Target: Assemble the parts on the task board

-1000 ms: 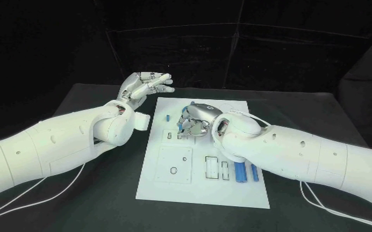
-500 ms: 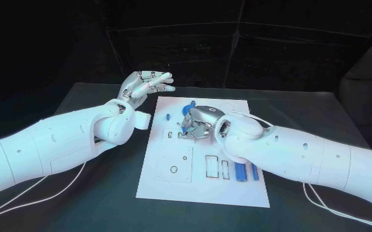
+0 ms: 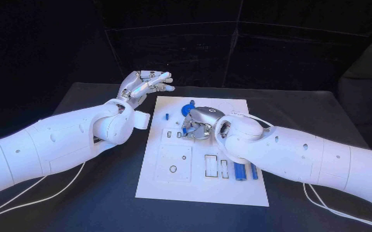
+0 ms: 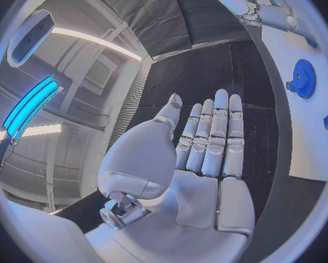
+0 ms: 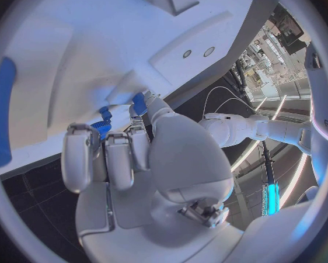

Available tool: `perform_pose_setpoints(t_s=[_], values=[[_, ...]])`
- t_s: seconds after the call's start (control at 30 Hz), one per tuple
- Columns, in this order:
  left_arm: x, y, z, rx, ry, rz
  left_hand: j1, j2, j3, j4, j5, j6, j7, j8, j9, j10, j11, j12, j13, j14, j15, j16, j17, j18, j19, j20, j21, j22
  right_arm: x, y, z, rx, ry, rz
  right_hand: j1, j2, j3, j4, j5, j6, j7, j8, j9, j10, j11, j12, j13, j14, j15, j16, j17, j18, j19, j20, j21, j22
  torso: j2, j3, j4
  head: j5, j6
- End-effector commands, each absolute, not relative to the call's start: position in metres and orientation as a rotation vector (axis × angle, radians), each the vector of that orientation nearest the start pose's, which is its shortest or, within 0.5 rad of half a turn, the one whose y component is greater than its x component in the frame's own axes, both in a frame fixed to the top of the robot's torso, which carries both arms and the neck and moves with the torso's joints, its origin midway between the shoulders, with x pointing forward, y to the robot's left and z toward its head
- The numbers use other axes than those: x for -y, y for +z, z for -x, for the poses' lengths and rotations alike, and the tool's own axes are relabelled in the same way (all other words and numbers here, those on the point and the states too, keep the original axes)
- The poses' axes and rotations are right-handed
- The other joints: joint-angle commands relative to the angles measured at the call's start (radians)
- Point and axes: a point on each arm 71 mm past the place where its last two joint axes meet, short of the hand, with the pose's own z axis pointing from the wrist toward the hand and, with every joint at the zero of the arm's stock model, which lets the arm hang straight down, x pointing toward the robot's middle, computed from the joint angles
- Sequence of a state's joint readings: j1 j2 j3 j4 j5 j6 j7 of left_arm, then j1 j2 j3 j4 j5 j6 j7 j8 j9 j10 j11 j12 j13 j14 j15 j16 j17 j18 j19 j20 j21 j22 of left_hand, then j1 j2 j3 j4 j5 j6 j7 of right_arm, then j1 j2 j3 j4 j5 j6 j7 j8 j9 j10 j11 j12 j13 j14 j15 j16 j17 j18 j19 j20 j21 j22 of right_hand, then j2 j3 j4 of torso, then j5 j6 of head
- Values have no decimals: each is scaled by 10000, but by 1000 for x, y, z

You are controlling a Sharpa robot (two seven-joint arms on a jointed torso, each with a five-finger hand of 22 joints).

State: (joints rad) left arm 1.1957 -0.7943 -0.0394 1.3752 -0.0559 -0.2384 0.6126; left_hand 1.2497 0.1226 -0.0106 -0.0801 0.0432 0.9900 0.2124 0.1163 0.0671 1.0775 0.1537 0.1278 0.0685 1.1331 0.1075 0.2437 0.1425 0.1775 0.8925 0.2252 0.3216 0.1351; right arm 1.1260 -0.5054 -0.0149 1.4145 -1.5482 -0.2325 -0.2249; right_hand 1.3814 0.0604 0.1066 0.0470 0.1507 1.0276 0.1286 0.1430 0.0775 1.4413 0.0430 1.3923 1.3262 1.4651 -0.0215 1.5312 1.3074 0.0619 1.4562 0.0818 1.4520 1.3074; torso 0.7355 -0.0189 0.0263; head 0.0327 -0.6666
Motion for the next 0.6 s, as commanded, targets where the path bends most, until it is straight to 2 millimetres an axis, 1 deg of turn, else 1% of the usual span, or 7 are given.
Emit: perform_pose_setpoints(t_s=[0.03,0.23,0.33,0.43,0.53,0.6], values=[[-226,-172,-513,-12270,-16440,9250,-24,103,-2,-74,50,92,4,-55,-2,66,16,-46,9,41,8,-54,8,55,51,-16,36,-17,57,-219,-473,-17708,7338,3038,-18,8,33,14,38,65,6,48,6,-28,10,-25,706,847,-81,-37,1698,-83,-8,-56,-20,-16,9,2,0,9,-16],[-227,-172,-513,-12264,-16417,9255,-25,101,-2,-79,50,91,6,-61,-3,65,18,-53,7,37,9,-60,9,54,47,-16,33,-19,59,-221,-472,-17809,7266,3045,-47,-7,30,24,31,67,7,46,4,-31,12,-31,702,843,-79,-47,1678,-81,-13,-54,-27,-29,3,-15,22,-15,-48],[-228,-172,-513,-12255,-16402,9256,-25,101,-2,-79,50,91,6,-61,-3,65,18,-53,7,37,9,-60,9,54,47,-16,33,-19,61,-222,-472,-17882,7212,3053,-69,-23,27,32,26,63,10,40,0,-40,14,-45,691,841,-77,-51,1669,-79,-18,-53,-33,-40,-3,-21,14,-33,-61],[-228,-172,-513,-12250,-16396,9257,-25,101,-2,-79,50,91,6,-61,-3,65,18,-53,7,37,9,-60,9,54,47,-16,33,-19,62,-223,-471,-17961,7182,3085,-89,-39,25,37,24,51,14,31,-5,-43,17,-50,688,840,-75,-54,1665,-78,-20,-51,-36,-44,-3,-15,8,-31,-73],[-229,-172,-513,-12247,-16393,9257,-25,101,-2,-79,50,91,6,-61,-3,65,18,-53,7,37,9,-60,9,54,47,-16,33,-19,63,-224,-469,-18015,7194,3100,-90,-40,25,38,23,50,14,30,-5,-43,17,-50,687,839,-75,-55,1664,-78,-20,-51,-36,-44,6,-6,15,-56,-89],[-229,-172,-513,-12242,-16382,9258,-25,101,-2,-79,50,91,6,-61,-3,65,18,-53,7,37,9,-60,9,54,47,-16,33,-19,63,-224,-468,-18039,7197,3107,-109,-58,22,42,17,40,18,20,-10,-39,20,-46,693,840,-73,-55,1665,-80,-18,-49,-35,-38,8,-6,6,-50,-94]])
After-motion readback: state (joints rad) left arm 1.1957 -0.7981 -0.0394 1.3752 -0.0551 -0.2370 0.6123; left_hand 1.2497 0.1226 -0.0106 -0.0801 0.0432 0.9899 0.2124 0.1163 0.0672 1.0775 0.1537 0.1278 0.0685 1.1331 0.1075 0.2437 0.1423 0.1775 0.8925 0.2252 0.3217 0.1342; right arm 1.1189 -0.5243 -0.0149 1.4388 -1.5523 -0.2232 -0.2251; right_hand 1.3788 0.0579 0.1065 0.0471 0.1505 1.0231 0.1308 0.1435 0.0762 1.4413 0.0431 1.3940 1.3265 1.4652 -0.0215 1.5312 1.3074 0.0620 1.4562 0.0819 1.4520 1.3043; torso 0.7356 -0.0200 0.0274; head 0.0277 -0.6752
